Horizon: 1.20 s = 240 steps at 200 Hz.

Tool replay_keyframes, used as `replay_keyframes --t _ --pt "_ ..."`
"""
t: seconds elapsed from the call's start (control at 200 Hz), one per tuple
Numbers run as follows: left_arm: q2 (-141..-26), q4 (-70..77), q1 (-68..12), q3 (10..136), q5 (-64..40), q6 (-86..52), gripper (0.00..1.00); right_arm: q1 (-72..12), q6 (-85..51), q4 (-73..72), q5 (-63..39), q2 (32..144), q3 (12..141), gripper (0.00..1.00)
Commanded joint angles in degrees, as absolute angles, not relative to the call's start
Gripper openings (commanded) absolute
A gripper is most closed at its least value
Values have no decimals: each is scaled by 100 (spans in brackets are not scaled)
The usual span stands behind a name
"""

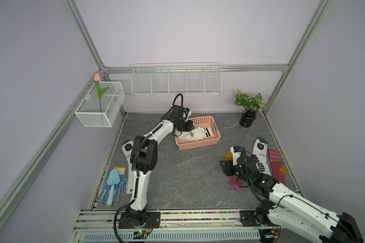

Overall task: Place the socks together as a pair
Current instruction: Place a pair of socks in the bin.

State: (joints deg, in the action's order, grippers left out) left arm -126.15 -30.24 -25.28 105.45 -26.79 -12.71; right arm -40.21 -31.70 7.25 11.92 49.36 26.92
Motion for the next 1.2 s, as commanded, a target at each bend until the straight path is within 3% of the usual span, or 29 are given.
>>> replay_keyframes --t 0.0,0.275,0.33,0.425,0.48,0.555,0.8,1.06,1.195 --pt "-12553 -3144 -2471 10468 -2444 -1055 0 -3991 -3243 580 1121 4939 2826 52" --pt "-12437 -3326 -2452 10381 -1977 -933 1 -3995 -3232 576 1081 4961 2852 52" --pt "-12406 -3384 -2451 10363 -1798 -911 13 -3993 -3234 571 1076 4967 2856 53" --pt "-12281 -3472 -2450 10332 -1536 -870 47 -3990 -3234 584 1055 4957 2865 54" --pt "-12178 -3480 -2446 10302 -1328 -870 55 -3990 -3234 597 1055 4940 2866 55" --pt "-12053 -3536 -2452 10310 -1065 -827 58 -3992 -3224 605 1046 4922 2865 55" --pt "-11620 -3716 -2477 10307 -75 -1089 55 -3990 -3208 736 1128 4915 2874 55" --pt "-11954 -3657 -2883 10474 -717 -1200 21 -3992 -3120 873 1242 4981 2962 54" --pt "-12459 -3872 -2953 10810 -667 -1219 13 -3993 -3094 1034 1358 5012 3015 54"
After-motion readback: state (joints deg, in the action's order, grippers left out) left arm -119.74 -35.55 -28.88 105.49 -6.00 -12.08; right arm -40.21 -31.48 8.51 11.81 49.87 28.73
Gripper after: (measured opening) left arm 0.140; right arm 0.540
